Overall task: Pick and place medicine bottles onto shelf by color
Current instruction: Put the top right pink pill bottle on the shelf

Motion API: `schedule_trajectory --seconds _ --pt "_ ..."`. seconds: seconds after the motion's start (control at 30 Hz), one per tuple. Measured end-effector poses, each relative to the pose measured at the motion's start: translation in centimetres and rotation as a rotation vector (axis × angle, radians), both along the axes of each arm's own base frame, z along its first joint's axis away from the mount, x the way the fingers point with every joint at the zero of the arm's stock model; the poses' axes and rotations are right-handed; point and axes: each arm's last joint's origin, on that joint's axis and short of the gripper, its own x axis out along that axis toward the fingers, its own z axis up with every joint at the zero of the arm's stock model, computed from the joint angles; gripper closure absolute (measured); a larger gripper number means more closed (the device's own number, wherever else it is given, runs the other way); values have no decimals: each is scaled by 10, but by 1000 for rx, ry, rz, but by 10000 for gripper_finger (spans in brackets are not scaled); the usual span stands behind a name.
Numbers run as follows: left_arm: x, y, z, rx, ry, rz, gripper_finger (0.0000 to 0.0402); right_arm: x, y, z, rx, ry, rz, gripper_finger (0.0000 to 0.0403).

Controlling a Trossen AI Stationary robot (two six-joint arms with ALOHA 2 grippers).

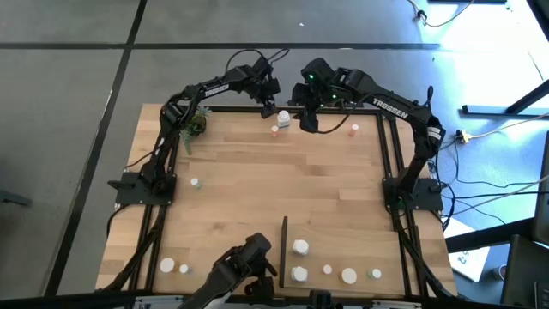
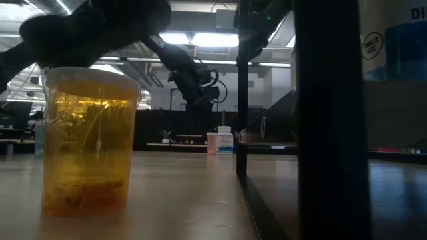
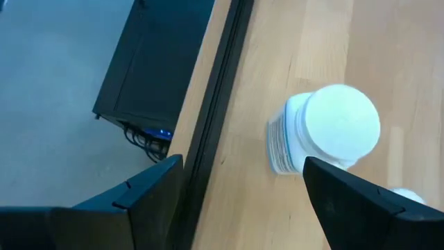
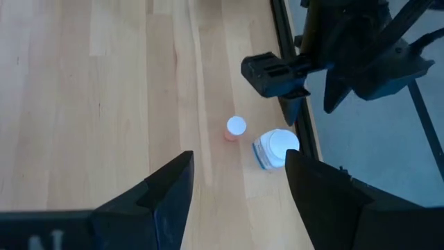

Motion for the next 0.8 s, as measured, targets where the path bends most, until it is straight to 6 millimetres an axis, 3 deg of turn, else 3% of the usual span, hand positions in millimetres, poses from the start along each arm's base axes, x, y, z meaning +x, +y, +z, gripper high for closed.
schedule_trajectory --seconds 0.2,0.8 --pt "4 -1 -11 -18 14 -10 109 0 0 0 -1 -2 0 173" --pt "13 -6 -7 40 -12 -73 109 0 0 0 11 -8 -17 173"
